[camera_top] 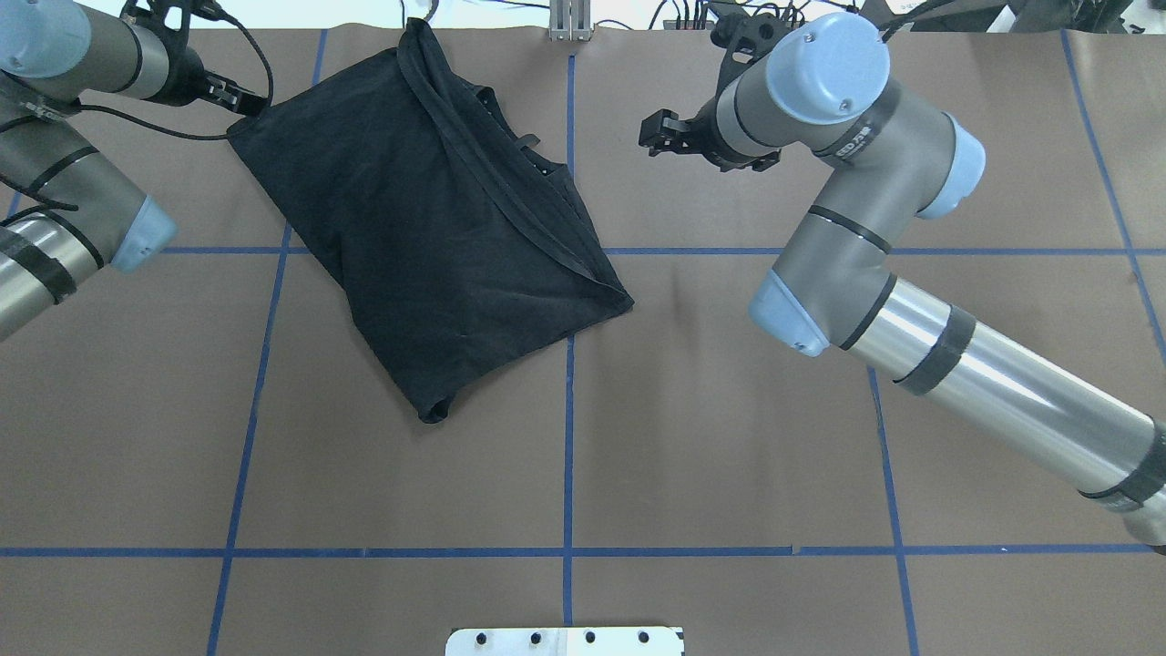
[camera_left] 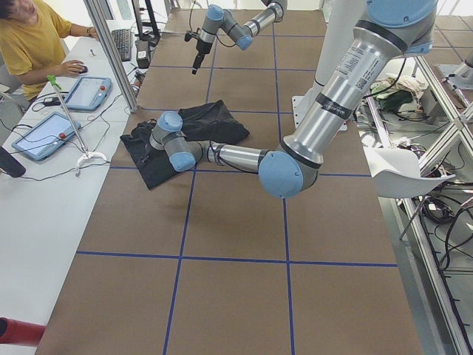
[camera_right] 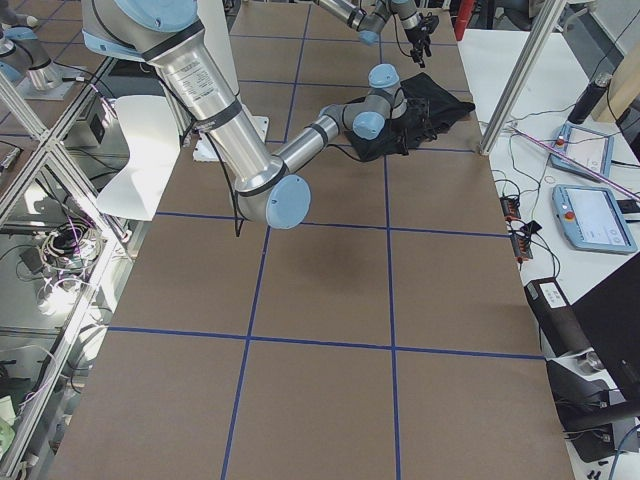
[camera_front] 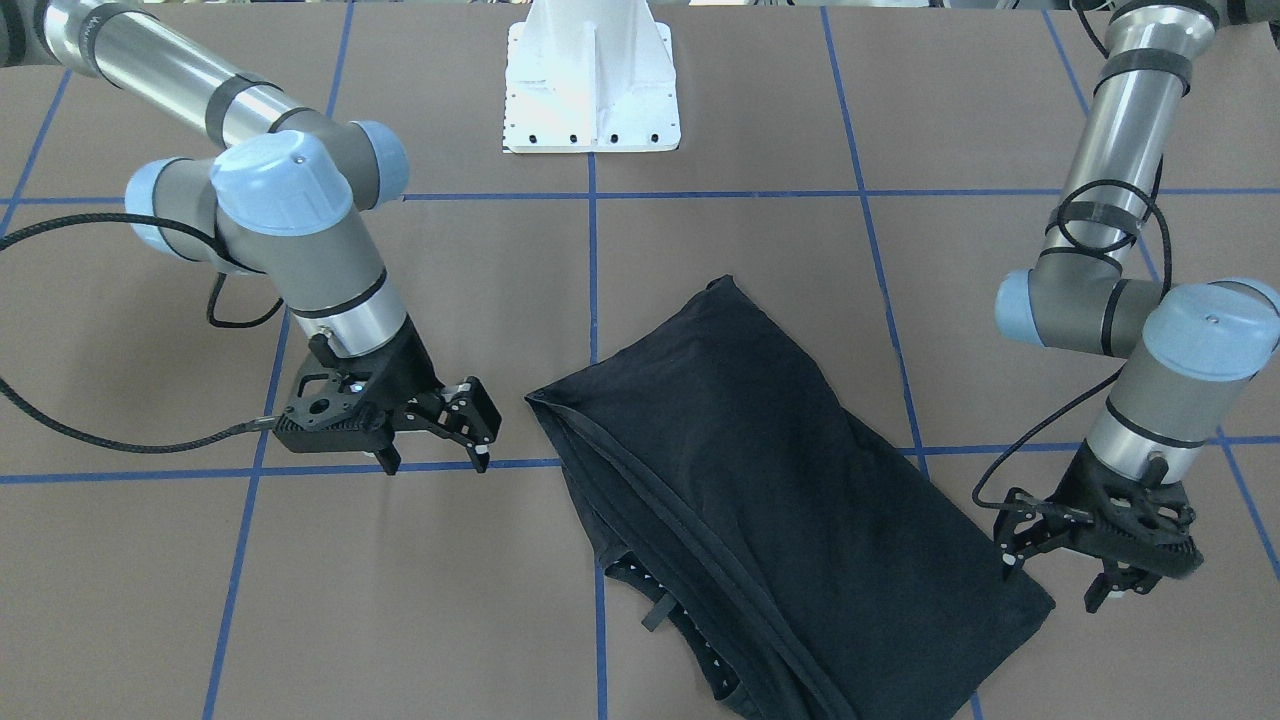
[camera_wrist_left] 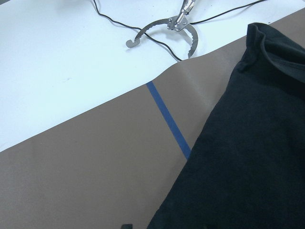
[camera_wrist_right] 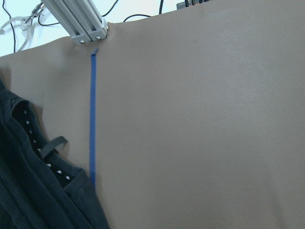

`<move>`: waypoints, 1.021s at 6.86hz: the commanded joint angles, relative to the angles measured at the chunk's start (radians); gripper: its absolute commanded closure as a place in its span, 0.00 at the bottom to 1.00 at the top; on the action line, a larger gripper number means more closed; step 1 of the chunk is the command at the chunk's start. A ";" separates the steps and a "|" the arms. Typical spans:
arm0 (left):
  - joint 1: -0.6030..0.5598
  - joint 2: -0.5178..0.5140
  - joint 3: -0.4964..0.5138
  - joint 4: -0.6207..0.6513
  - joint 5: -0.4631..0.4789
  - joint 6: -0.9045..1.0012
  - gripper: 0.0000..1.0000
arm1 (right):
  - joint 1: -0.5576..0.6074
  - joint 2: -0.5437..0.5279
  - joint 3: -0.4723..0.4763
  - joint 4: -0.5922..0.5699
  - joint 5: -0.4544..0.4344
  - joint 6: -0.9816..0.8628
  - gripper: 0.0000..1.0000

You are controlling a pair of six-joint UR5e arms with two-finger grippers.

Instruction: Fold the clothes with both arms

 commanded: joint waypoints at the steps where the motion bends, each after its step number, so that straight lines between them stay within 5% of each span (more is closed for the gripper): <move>1: -0.002 0.028 -0.044 0.001 -0.008 -0.010 0.00 | -0.086 0.079 -0.128 0.109 -0.110 0.212 0.04; 3: -0.002 0.039 -0.044 -0.009 -0.008 -0.012 0.00 | -0.146 0.096 -0.162 0.122 -0.190 0.350 0.07; 5: 0.000 0.039 -0.044 -0.011 -0.008 -0.036 0.00 | -0.186 0.100 -0.298 0.288 -0.264 0.364 0.08; 7: 0.000 0.041 -0.044 -0.011 -0.008 -0.036 0.00 | -0.207 0.096 -0.305 0.286 -0.270 0.365 0.18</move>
